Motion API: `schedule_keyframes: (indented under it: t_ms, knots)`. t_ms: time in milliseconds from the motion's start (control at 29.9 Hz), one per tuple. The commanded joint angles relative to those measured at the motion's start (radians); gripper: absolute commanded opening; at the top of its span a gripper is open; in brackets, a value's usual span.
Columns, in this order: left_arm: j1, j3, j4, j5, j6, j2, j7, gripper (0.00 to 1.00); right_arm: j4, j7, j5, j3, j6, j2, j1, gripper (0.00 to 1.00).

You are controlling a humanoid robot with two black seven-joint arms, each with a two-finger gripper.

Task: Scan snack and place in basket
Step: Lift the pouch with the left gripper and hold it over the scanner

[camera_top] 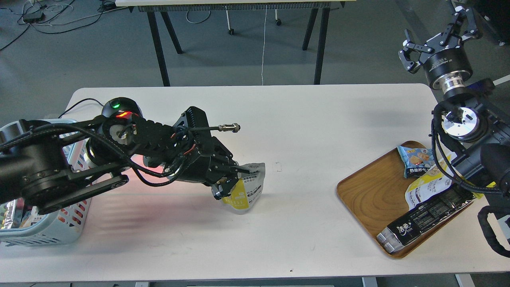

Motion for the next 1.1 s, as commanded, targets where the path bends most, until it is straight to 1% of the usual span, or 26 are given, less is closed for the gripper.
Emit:
schedule_keyframes:
  t_ms: [0, 67, 200, 334, 501, 635, 868, 1069]
  knots:
    - [0.0, -0.045, -0.035, 0.0, 0.0, 0.056, -0.021, 0.0, 0.0, 0.0, 0.0, 0.0, 0.0, -0.004, 0.007, 0.99]
    - [0.002, -0.085, -0.035, 0.0, 0.0, 0.096, -0.049, 0.0, 0.0, 0.0, 0.0, 0.0, 0.0, -0.004, 0.008, 0.99]
    - [0.006, -0.14, -0.031, 0.0, 0.0, 0.208, -0.127, 0.0, 0.0, 0.0, 0.0, 0.0, 0.0, -0.004, 0.01, 0.99]
    - [0.006, -0.152, -0.009, 0.0, 0.0, 0.29, -0.129, 0.0, 0.0, 0.0, 0.0, 0.0, 0.0, -0.004, 0.01, 0.99]
    - [0.006, -0.152, 0.073, 0.0, 0.0, 0.342, -0.129, 0.0, 0.0, 0.0, 0.0, 0.0, 0.0, -0.004, 0.013, 0.99]
    - [0.006, -0.152, 0.133, 0.0, 0.0, 0.357, -0.129, 0.0, 0.0, 0.0, 0.0, 0.0, 0.0, -0.004, 0.014, 0.99]
    - [0.011, -0.145, 0.221, 0.0, 0.0, 0.347, -0.129, 0.0, 0.0, 0.0, 0.0, 0.0, 0.0, -0.009, 0.014, 0.99]
    - [0.012, -0.145, 0.227, 0.0, 0.0, 0.342, -0.129, 0.0, 0.0, 0.0, 0.0, 0.0, 0.0, -0.021, 0.014, 0.99]
